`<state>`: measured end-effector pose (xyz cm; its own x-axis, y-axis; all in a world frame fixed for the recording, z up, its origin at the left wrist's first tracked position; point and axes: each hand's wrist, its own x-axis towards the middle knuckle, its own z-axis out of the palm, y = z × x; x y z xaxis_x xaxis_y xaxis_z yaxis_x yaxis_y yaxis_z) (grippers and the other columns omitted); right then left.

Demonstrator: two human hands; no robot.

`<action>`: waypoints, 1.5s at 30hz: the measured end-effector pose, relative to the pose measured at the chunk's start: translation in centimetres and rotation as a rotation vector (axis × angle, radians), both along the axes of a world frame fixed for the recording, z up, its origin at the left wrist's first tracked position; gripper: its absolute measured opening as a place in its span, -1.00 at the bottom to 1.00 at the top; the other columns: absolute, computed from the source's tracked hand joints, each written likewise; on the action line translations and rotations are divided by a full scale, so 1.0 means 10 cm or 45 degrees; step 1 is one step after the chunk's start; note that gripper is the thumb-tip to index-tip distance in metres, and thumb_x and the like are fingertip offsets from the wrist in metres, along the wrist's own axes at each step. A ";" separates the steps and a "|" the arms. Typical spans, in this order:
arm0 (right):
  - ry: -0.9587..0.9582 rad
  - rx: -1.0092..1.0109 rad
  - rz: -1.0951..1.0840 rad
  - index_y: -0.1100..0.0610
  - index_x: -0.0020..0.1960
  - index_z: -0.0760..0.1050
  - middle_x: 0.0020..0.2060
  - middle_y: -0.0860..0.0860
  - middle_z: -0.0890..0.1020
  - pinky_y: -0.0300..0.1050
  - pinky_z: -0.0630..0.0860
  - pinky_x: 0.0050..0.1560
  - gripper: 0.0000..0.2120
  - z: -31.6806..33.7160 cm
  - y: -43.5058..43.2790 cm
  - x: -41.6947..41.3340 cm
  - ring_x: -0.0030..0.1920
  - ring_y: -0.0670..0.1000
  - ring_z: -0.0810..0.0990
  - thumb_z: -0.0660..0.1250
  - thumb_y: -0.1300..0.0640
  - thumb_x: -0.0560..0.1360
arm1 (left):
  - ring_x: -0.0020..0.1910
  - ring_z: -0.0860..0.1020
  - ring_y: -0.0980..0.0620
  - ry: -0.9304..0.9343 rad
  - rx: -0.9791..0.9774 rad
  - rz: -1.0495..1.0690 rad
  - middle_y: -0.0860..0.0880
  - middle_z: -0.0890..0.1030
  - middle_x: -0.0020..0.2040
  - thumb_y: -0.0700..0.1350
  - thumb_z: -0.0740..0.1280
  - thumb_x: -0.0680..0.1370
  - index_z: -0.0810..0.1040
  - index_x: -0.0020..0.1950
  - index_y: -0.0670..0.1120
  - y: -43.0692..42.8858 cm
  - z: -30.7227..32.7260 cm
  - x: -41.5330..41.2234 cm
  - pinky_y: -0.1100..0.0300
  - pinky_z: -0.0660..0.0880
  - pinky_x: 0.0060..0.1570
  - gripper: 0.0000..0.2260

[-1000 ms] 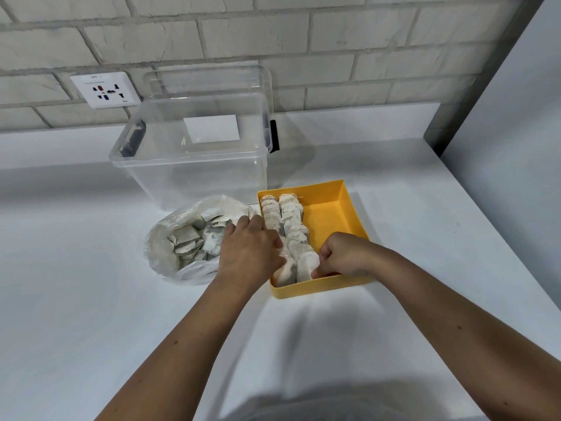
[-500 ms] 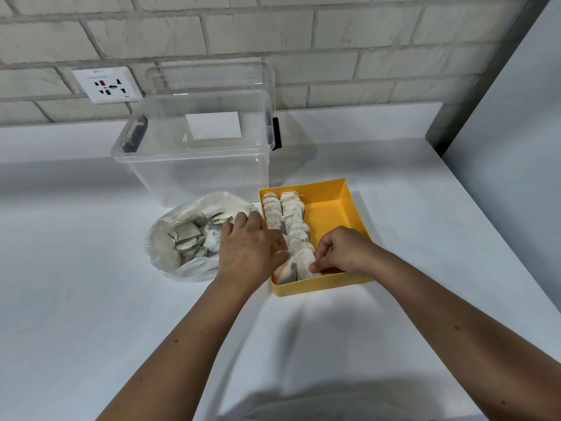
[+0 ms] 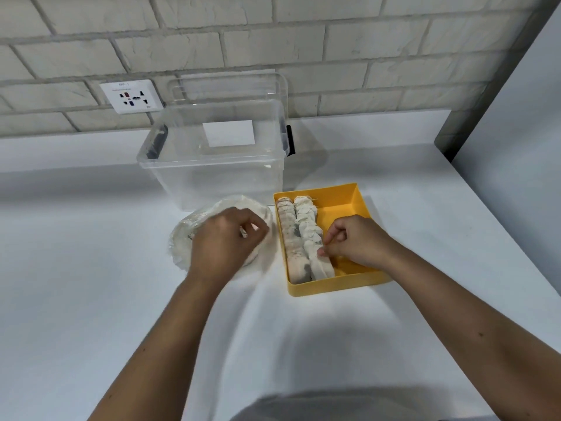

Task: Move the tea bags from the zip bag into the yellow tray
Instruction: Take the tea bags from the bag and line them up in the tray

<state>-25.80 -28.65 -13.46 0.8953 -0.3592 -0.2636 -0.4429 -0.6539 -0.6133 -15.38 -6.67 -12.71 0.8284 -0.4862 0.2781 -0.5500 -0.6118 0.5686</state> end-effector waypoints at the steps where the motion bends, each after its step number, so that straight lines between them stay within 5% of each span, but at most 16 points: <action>1: -0.055 0.013 -0.003 0.03 -0.07 0.62 -0.29 -0.15 0.58 -0.23 0.39 -0.23 -0.75 0.03 0.04 0.01 -0.22 -0.14 0.53 0.55 -0.05 0.34 | -0.32 0.57 0.18 0.098 -0.088 0.077 0.10 0.64 -0.28 -0.06 0.50 0.45 0.69 -0.19 0.06 0.13 0.09 0.07 0.26 0.48 -0.21 -0.97; 3: -0.182 0.080 -0.020 0.02 -0.11 0.63 -0.26 -0.08 0.64 -0.20 0.45 -0.22 -0.81 0.11 0.11 0.05 -0.20 -0.09 0.59 0.55 -0.03 0.35 | -0.31 0.56 0.23 0.248 -0.246 0.217 0.10 0.67 -0.28 -0.07 0.48 0.47 0.70 -0.17 0.04 0.35 0.24 0.20 0.49 0.39 -0.26 -0.97; 6: -0.364 0.206 0.004 0.02 -0.18 0.64 -0.27 -0.03 0.68 -0.09 0.53 -0.13 -0.94 0.22 0.30 0.18 -0.19 -0.03 0.64 0.51 0.07 0.41 | -0.24 0.57 0.33 0.297 -0.342 0.325 0.13 0.69 -0.20 -0.04 0.46 0.50 0.70 -0.14 0.03 0.64 0.37 0.33 0.57 0.36 -0.26 -0.95; 10: -0.466 0.270 0.088 -0.02 -0.23 0.62 -0.37 -0.28 0.63 -0.36 0.41 -0.28 -0.89 0.28 0.60 0.42 -0.36 -0.25 0.53 0.47 0.12 0.46 | -0.25 0.57 0.37 0.342 -0.331 0.245 0.18 0.69 -0.23 -0.09 0.46 0.51 0.72 -0.12 -0.01 0.74 0.29 0.35 0.59 0.38 -0.22 -0.96; 12: -0.449 0.252 0.127 0.00 -0.20 0.64 -0.33 -0.27 0.64 -0.39 0.40 -0.29 -0.93 0.26 0.74 0.56 -0.33 -0.26 0.54 0.46 0.11 0.46 | -0.23 0.60 0.36 0.345 -0.235 0.150 0.21 0.68 -0.26 -0.16 0.45 0.52 0.73 -0.07 -0.05 0.70 0.15 0.37 0.56 0.41 -0.17 -0.94; 17: -0.344 0.019 0.224 0.05 -0.11 0.68 -0.18 -0.10 0.70 -0.43 0.41 -0.20 -0.95 0.12 0.95 0.80 -0.16 -0.17 0.58 0.43 0.15 0.48 | 0.03 0.65 -0.02 0.283 0.242 -0.104 -0.04 0.72 0.03 -0.28 0.33 0.50 0.71 0.10 -0.06 0.48 -0.24 0.55 0.17 0.51 0.09 -0.74; 20: -0.266 -0.063 0.223 0.06 -0.09 0.68 -0.15 -0.05 0.71 -0.19 0.53 -0.04 -0.92 0.05 0.99 0.85 -0.10 -0.06 0.62 0.41 0.18 0.48 | 0.14 0.61 -0.04 0.209 0.561 -0.167 -0.01 0.66 0.16 -0.17 0.32 0.54 0.64 0.22 0.02 0.41 -0.39 0.68 0.09 0.51 0.11 -0.71; 23: -0.265 -0.092 0.188 0.07 -0.08 0.68 -0.15 -0.05 0.70 -0.21 0.51 -0.05 -0.93 -0.02 0.98 0.84 -0.11 -0.08 0.62 0.42 0.16 0.47 | 0.22 0.56 -0.05 0.002 0.790 -0.161 -0.01 0.60 0.25 -0.04 0.26 0.57 0.57 0.29 -0.02 0.38 -0.49 0.75 0.09 0.46 0.15 -0.70; 30: -0.262 -0.100 0.161 0.02 -0.06 0.65 -0.18 -0.09 0.66 -0.17 0.51 -0.08 -0.91 -0.13 0.97 0.80 -0.12 -0.12 0.59 0.44 0.03 0.47 | 0.24 0.52 -0.06 -0.127 0.819 -0.026 0.00 0.58 0.25 0.05 0.23 0.59 0.53 0.23 -0.04 0.35 -0.66 0.73 0.09 0.29 0.22 -0.71; 36: -0.244 -0.095 0.169 -0.03 -0.07 0.64 -0.20 -0.14 0.65 -0.13 0.54 -0.07 -0.92 -0.13 0.97 0.82 -0.12 -0.15 0.59 0.43 -0.01 0.47 | 0.39 0.40 -0.05 0.001 0.794 0.038 0.03 0.45 0.44 0.18 0.26 0.57 0.49 0.34 0.00 0.37 -0.78 0.73 0.05 0.16 0.38 -0.58; 41: -0.217 -0.102 0.178 -0.04 -0.06 0.63 -0.22 -0.15 0.64 -0.08 0.56 -0.06 -0.90 -0.11 0.97 0.82 -0.13 -0.15 0.59 0.45 -0.03 0.45 | 0.07 0.59 -0.03 0.036 0.403 0.078 0.06 0.67 0.04 0.03 0.40 0.49 0.56 -0.05 0.01 0.42 -0.73 0.64 0.11 0.26 0.10 -0.87; 45: -0.241 -0.120 0.244 -0.07 0.05 0.59 -0.14 -0.16 0.61 -0.06 0.55 -0.03 -0.77 -0.07 1.01 0.84 -0.07 -0.13 0.57 0.49 -0.01 0.41 | -0.25 0.57 0.12 0.319 0.016 0.049 0.11 0.62 -0.25 -0.07 0.48 0.44 0.47 -0.14 0.06 0.49 -0.53 0.53 0.19 0.44 -0.16 -0.81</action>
<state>-17.39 -18.55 -14.15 0.9793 -0.1935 -0.0588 -0.1891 -0.7729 -0.6057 -10.11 -1.73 -18.02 0.8888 -0.4548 0.0562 -0.3690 -0.6375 0.6764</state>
